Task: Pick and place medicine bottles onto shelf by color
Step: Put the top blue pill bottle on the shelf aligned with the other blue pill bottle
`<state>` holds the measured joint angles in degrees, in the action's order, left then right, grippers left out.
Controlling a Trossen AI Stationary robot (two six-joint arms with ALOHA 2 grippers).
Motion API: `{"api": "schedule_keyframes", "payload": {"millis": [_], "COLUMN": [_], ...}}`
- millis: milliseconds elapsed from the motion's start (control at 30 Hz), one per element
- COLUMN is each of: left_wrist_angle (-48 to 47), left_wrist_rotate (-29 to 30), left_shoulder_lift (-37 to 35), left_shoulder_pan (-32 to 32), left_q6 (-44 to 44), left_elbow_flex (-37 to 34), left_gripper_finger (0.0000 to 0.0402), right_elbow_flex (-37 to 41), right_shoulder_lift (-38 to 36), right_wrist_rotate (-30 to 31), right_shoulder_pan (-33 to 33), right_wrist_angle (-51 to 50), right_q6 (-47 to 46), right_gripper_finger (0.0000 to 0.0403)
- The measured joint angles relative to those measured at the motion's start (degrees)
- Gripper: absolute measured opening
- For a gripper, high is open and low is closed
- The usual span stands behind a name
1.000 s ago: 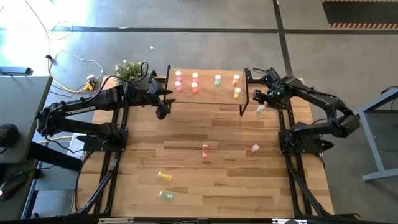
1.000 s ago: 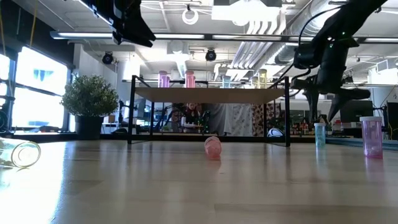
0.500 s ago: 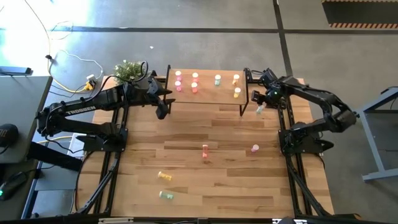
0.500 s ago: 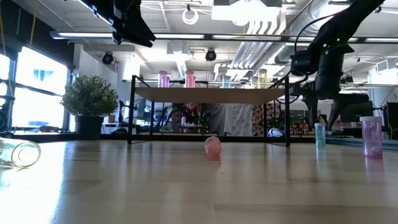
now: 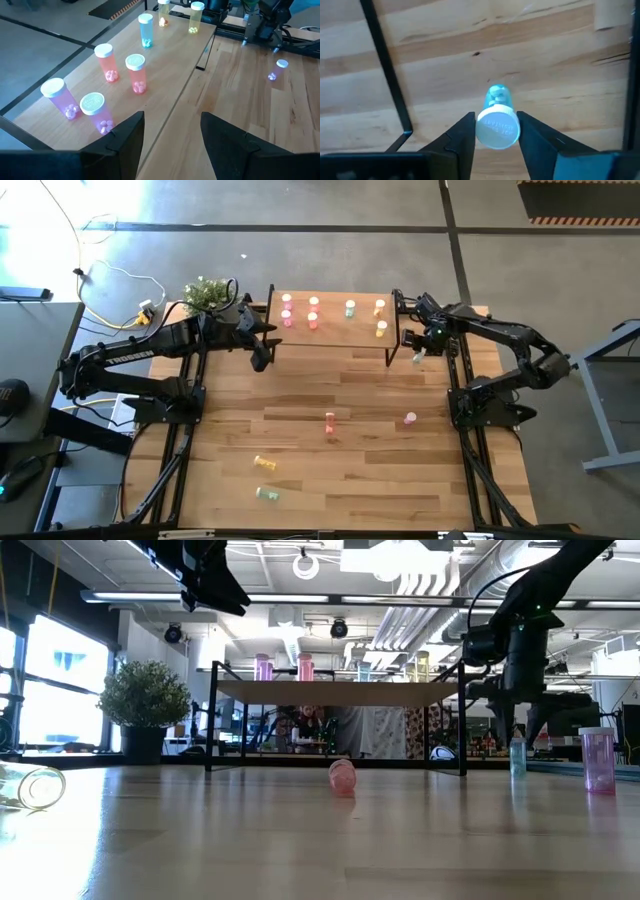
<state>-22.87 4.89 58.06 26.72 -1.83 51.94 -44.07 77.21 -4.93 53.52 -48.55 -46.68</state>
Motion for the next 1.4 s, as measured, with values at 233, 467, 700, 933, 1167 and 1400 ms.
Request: {"api": "schedule_keyframes", "payload": {"millis": [233, 467, 700, 933, 1167, 1400], "left_wrist_angle": [0.0, -0.05, -1.34, -1.44, -1.53, -2.24], "left_wrist_rotate": [-0.02, -0.02, -0.02, -0.04, -0.04, -0.02], "left_shoulder_lift": [0.0, 0.0, 0.0, 0.0, 0.0, 0.0], "left_shoulder_pan": [0.0, 0.0, 0.0, 0.0, 0.0, -0.01], "left_q6": [-0.02, -0.02, 0.45, 0.55, 0.55, 0.52], "left_elbow_flex": [0.0, 0.0, 0.0, 0.0, 0.0, 0.0], "left_gripper_finger": [0.0186, 0.0186, 0.0186, 0.0186, 0.0186, 0.0186], "right_elbow_flex": [-0.07, -0.48, -7.76, -17.73, -28.69, -40.69], "right_shoulder_lift": [0.0, 0.0, -0.02, -0.07, -0.07, -0.07], "right_wrist_rotate": [0.35, -0.87, 1.33, 6.22, 9.27, 9.22], "right_shoulder_pan": [-0.07, -0.07, -1.88, -2.36, -1.77, -3.72], "right_wrist_angle": [-0.02, -1.32, -11.22, -19.08, -23.71, -23.76], "right_q6": [-0.87, 0.68, 3.54, 6.15, 9.66, 13.66], "right_gripper_finger": [0.0107, 0.0109, 0.0109, 0.0109, 0.0109, 0.0108]}}
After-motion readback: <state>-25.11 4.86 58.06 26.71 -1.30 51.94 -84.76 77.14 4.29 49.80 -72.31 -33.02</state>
